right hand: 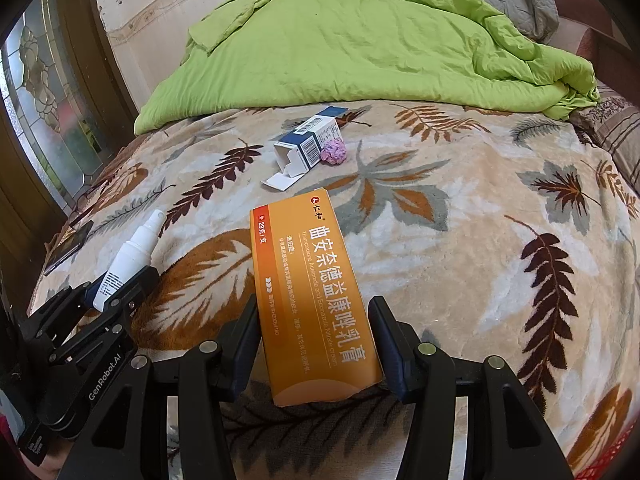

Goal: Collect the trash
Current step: 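Carry the orange box and white bottle over the red basket with both tools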

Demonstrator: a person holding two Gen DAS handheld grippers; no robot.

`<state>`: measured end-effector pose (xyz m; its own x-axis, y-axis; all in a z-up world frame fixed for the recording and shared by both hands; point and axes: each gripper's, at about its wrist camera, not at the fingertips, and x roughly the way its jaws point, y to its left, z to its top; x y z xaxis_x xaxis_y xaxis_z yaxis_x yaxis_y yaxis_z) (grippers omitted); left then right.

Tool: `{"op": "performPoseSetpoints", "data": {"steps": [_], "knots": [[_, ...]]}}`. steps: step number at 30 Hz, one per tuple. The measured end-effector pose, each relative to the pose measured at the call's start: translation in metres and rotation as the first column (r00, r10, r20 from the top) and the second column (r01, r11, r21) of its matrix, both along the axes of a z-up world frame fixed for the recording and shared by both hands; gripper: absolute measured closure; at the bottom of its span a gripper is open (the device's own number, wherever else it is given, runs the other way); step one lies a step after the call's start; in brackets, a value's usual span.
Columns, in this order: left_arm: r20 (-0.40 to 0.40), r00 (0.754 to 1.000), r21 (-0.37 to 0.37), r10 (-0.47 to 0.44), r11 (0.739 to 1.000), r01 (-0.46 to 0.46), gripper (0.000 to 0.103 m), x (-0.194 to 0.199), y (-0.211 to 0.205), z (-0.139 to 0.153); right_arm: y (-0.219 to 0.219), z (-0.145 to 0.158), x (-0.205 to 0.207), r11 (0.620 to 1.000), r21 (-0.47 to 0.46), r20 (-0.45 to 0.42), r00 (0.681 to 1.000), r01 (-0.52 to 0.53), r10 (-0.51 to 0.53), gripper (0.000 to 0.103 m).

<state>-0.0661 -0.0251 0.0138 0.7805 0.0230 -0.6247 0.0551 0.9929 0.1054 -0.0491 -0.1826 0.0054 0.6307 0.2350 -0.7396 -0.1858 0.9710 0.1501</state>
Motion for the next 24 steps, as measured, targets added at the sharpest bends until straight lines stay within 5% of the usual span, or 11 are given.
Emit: {"op": "performPoseSetpoints", "data": {"steps": [17,24], "knots": [[0.006,0.999,0.017,-0.037,0.999,0.037,0.074,-0.004,-0.008,-0.001,-0.007,0.007,-0.012,0.998,0.050,0.007,0.999,0.037,-0.037,0.046],[-0.012,0.974,-0.013,-0.226,0.974,0.226,0.074,-0.025,-0.041,0.007,-0.038,0.028,-0.041,0.985,0.155,0.027,0.996,0.077,-0.082,0.046]]}}
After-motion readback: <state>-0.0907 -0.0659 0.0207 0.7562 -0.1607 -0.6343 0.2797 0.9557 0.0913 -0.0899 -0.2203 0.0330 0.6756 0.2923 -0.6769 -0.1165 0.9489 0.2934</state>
